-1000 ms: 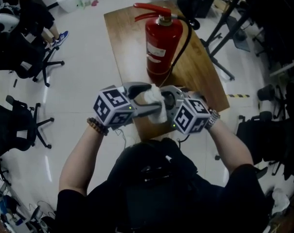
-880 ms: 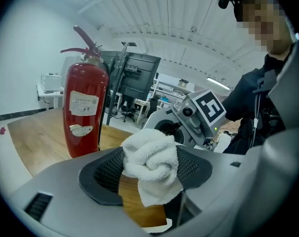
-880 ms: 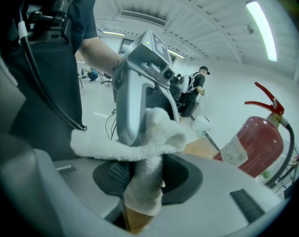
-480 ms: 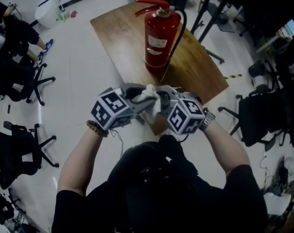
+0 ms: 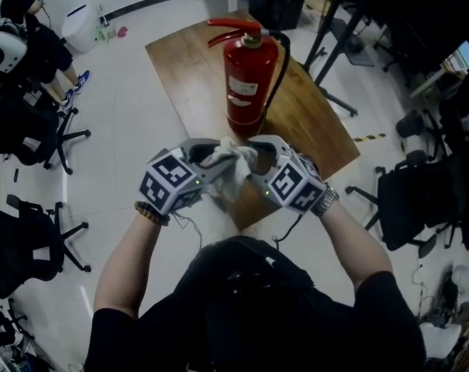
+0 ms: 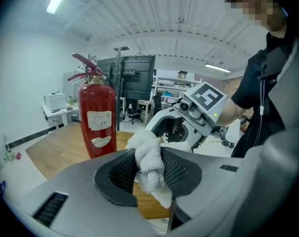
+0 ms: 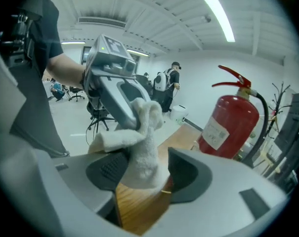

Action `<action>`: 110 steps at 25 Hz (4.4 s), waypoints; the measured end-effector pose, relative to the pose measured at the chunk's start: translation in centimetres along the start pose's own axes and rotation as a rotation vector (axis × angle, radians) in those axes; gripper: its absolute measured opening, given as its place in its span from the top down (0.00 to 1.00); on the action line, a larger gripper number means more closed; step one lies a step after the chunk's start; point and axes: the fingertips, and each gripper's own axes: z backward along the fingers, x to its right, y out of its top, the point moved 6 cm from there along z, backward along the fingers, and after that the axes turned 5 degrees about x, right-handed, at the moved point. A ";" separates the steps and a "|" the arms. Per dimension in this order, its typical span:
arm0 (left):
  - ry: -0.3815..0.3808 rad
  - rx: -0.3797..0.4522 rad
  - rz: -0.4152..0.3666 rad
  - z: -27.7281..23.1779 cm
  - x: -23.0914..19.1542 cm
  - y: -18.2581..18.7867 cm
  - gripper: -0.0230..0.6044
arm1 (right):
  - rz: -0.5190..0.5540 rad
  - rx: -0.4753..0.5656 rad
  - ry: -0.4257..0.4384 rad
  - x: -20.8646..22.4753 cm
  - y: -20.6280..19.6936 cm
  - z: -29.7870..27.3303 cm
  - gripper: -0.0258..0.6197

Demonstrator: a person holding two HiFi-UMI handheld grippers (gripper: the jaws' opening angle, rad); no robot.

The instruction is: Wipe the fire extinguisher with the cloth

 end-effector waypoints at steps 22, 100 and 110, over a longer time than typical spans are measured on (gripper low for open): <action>0.162 0.194 -0.003 3.3 -7.4 5.3 0.78 | -0.161 0.037 -0.299 2.8 -0.5 1.7 0.88; -0.570 0.040 -0.298 -7.7 -27.3 16.6 0.78 | -0.676 -0.183 -1.007 6.8 5.1 -11.4 0.88; -0.528 -0.084 -0.315 -10.6 -27.9 10.8 0.79 | -0.735 -0.207 -1.010 5.9 3.4 -11.7 0.88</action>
